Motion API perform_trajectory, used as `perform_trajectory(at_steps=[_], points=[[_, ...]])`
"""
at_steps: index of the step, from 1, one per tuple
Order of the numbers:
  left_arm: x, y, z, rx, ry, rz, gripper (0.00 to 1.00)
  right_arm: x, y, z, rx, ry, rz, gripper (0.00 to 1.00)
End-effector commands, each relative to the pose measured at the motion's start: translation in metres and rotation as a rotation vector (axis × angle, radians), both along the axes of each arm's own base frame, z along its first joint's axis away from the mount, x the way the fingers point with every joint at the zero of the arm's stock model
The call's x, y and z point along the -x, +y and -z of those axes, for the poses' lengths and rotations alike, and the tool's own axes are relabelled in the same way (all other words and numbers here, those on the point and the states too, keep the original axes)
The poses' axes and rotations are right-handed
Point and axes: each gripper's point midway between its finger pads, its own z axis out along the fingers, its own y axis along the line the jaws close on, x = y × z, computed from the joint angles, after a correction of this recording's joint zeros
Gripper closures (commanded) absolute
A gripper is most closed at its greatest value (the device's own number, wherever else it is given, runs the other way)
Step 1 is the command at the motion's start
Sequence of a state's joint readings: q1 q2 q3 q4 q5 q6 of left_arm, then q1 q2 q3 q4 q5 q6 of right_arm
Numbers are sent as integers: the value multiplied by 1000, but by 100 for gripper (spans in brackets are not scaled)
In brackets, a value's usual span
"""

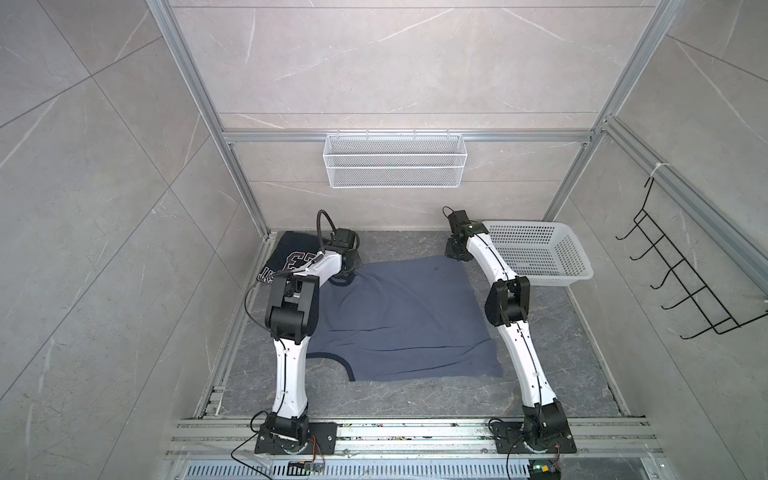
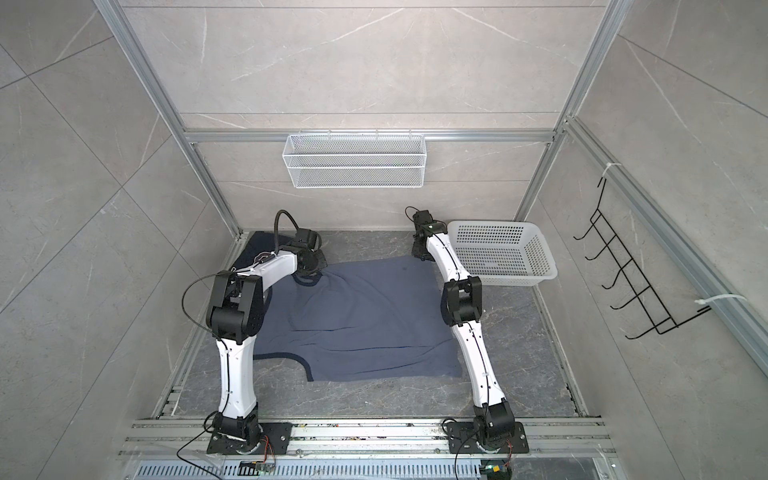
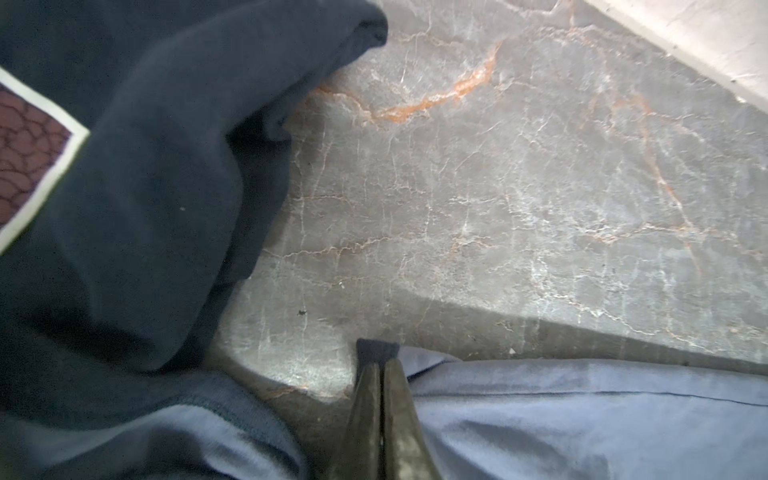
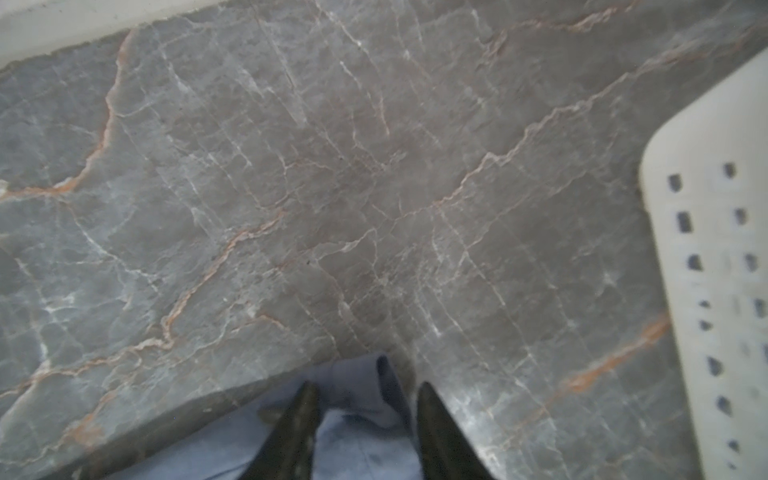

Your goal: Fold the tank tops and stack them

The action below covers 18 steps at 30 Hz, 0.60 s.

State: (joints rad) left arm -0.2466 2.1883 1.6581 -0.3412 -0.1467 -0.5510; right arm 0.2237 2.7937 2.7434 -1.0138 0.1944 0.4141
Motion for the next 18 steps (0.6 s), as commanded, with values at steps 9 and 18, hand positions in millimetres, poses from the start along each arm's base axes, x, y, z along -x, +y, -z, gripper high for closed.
perform_trajectory(at_steps=[9, 18], points=[[-12, -8, -47, 67, -109, 22, 100, 1, -2, -26, 16, -24, -22, 87], [-18, -22, -60, 103, -140, 92, 100, 10, -17, -90, 38, -116, 6, 93]])
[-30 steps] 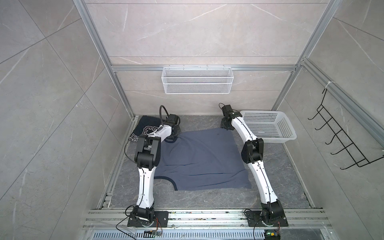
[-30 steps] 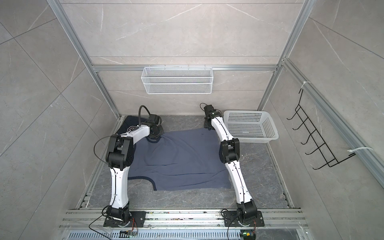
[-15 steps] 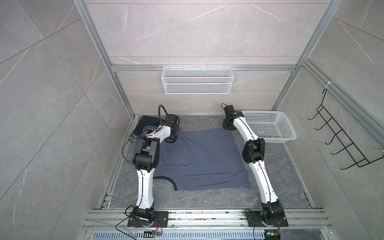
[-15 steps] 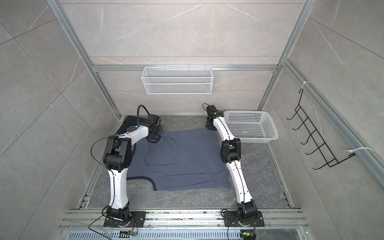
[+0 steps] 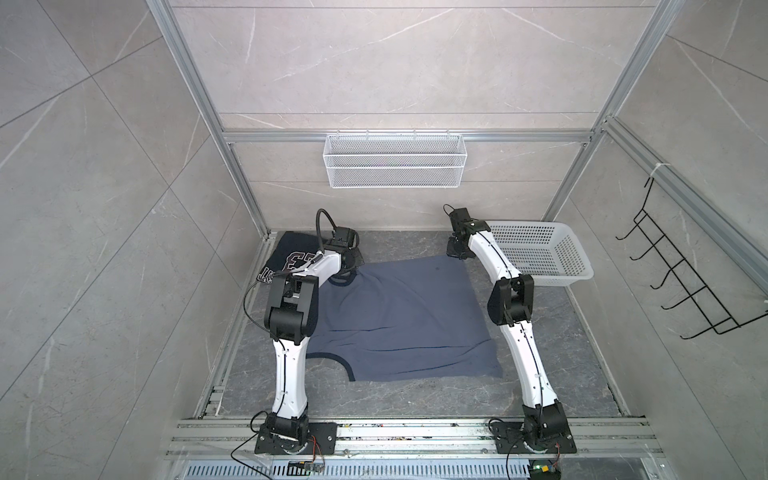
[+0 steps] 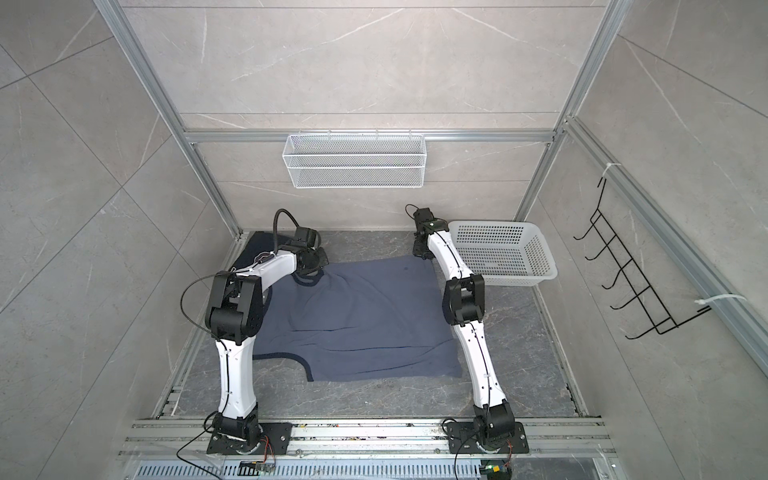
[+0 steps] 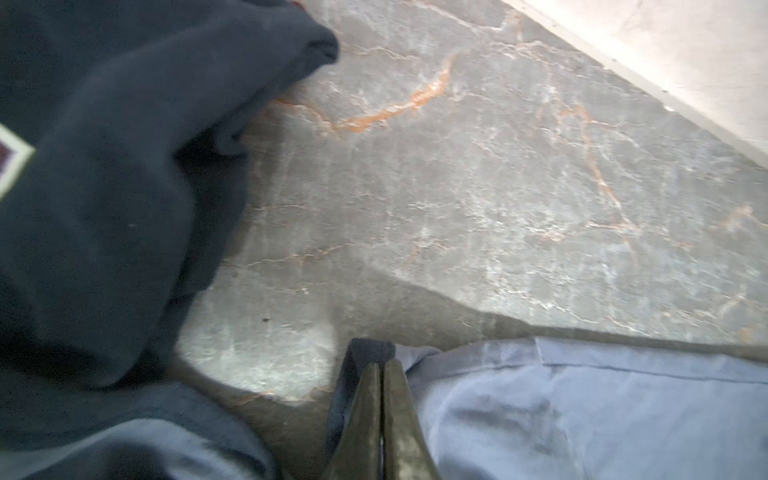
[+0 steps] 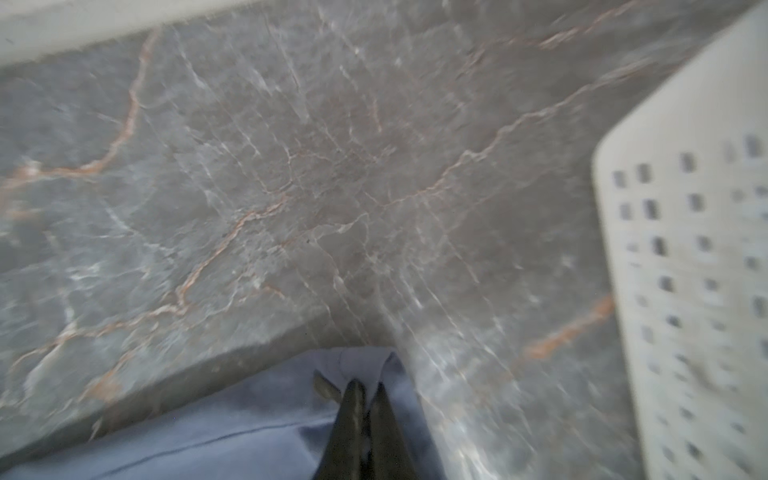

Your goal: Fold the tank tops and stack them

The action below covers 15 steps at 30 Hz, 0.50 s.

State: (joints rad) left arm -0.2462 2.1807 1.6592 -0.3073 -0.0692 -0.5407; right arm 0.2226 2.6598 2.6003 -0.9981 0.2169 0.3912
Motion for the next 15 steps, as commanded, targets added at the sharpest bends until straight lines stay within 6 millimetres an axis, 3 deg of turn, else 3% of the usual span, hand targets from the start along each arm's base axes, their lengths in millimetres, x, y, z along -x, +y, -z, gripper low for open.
perform_trajectory(at_steps=[1, 7, 15], points=[[-13, -9, -51, 43, -114, 42, 100, 0, -10, -62, 4, -120, 14, 93], [-14, -17, -60, 69, -155, 70, 100, 17, -23, -73, -22, -174, 42, 94], [-15, -49, -82, 68, -232, 177, 100, 29, -52, -73, -141, -212, 103, 95]])
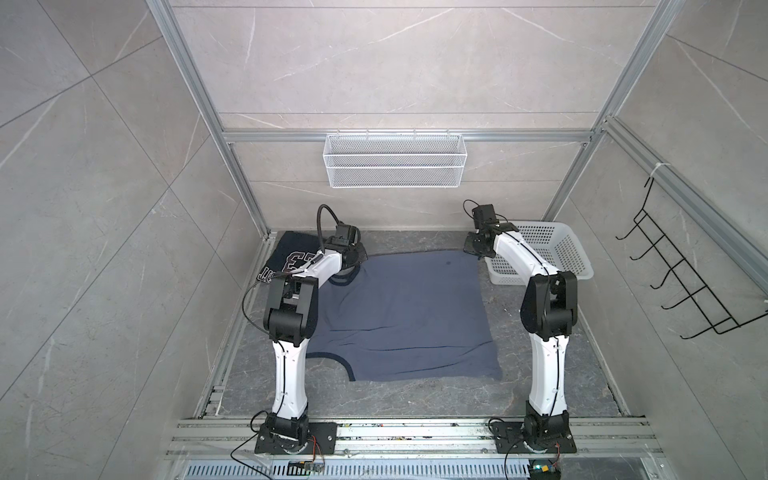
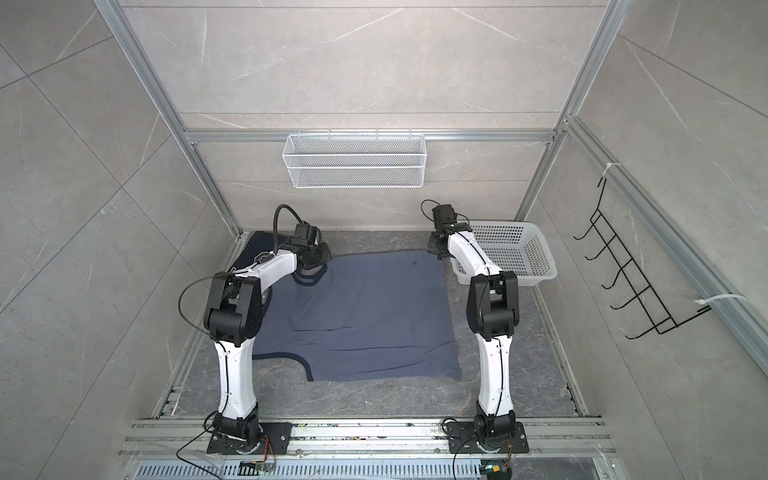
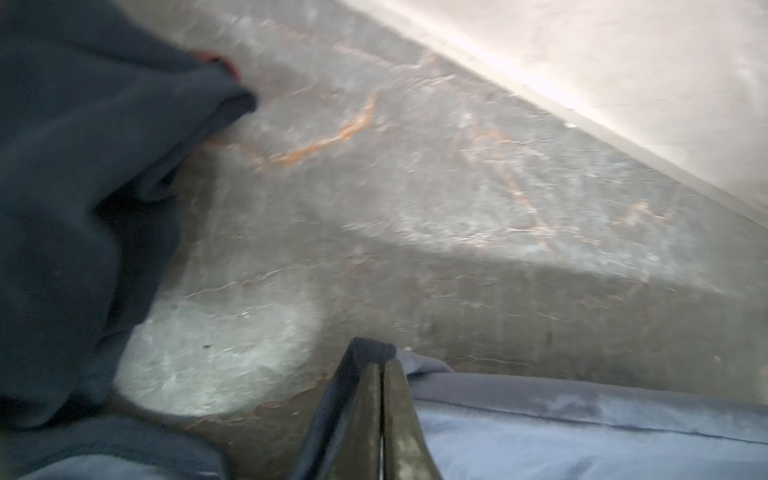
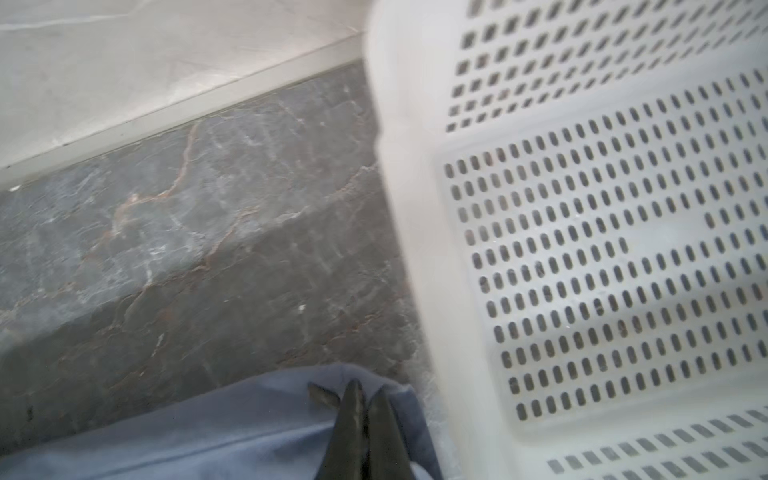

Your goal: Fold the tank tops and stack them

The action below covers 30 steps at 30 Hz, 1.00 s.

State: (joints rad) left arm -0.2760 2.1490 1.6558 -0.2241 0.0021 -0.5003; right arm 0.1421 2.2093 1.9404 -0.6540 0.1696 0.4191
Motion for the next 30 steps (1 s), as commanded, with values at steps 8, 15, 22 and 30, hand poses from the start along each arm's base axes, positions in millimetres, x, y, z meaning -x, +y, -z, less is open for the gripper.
perform_trajectory(at_steps=[8, 15, 22, 30], points=[[-2, -20, -52, -19, -125, 100, 100, -3, -6, -27, -133, -104, 9, 94], [19, -12, -66, -16, -161, 72, 100, 16, 7, -31, -223, -125, -20, 94], [51, -7, -74, 38, -183, 66, 100, 46, 4, -31, -254, -134, -4, 94], [106, -4, -58, 85, -166, 77, 100, 95, 2, -18, -373, -144, 25, 94]])
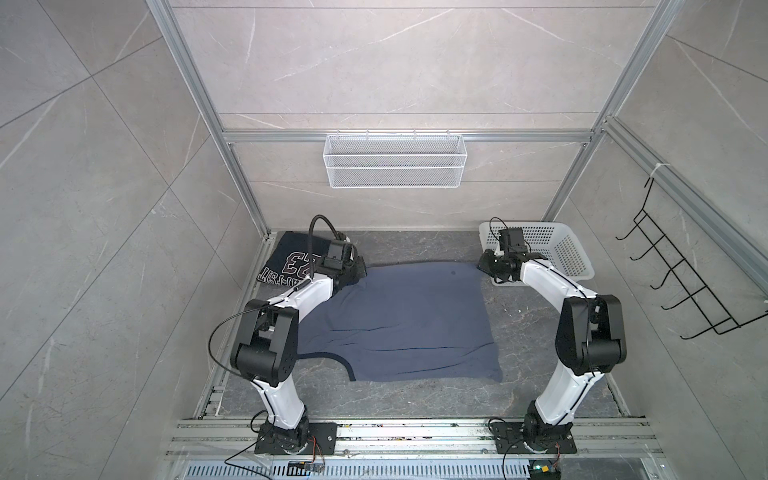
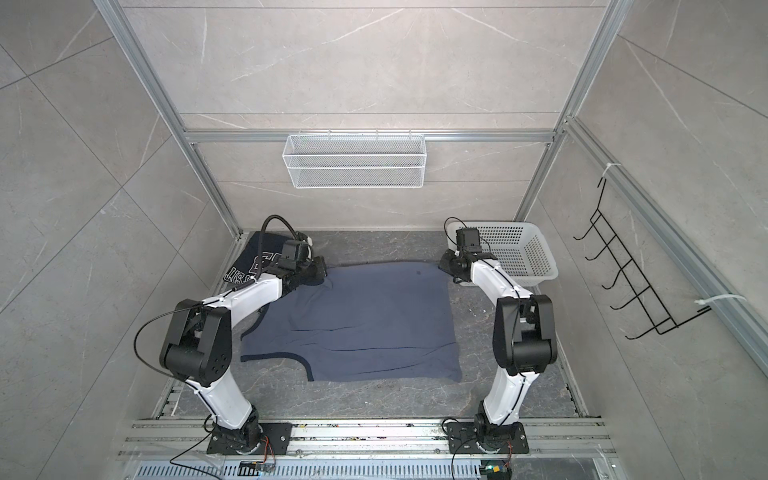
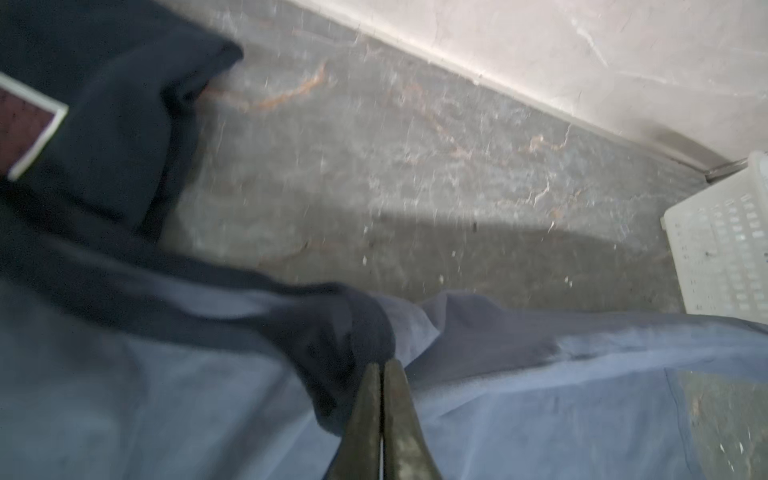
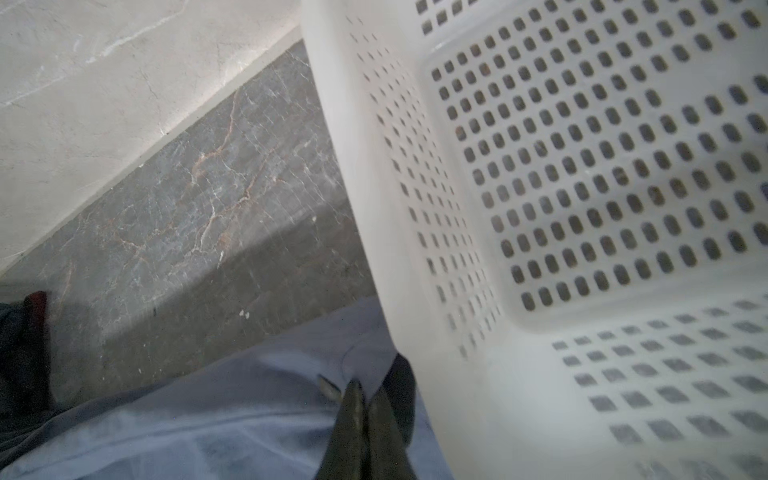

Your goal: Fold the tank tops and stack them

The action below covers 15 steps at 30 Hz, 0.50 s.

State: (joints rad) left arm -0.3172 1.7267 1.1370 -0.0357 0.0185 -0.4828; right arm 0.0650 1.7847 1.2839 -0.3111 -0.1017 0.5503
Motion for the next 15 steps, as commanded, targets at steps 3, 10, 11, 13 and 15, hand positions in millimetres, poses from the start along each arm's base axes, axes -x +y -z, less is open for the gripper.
perform_trajectory(at_steps=[3, 10, 11, 13, 15], points=[[28, -8, -14, 67, -66, 18, 100, 25, 4, -12, -85, -67, 19, 94], [66, -5, 20, 91, -8, 5, 100, 67, -1, 18, -110, -7, 58, 93], [70, -5, 24, 94, 1, 5, 100, 73, -3, 24, -109, 6, 65, 93], [79, -8, 31, 95, 15, 13, 100, 82, -5, 32, -112, 24, 76, 93], [88, -10, 36, 92, 30, 18, 100, 92, -5, 42, -117, 46, 83, 92]])
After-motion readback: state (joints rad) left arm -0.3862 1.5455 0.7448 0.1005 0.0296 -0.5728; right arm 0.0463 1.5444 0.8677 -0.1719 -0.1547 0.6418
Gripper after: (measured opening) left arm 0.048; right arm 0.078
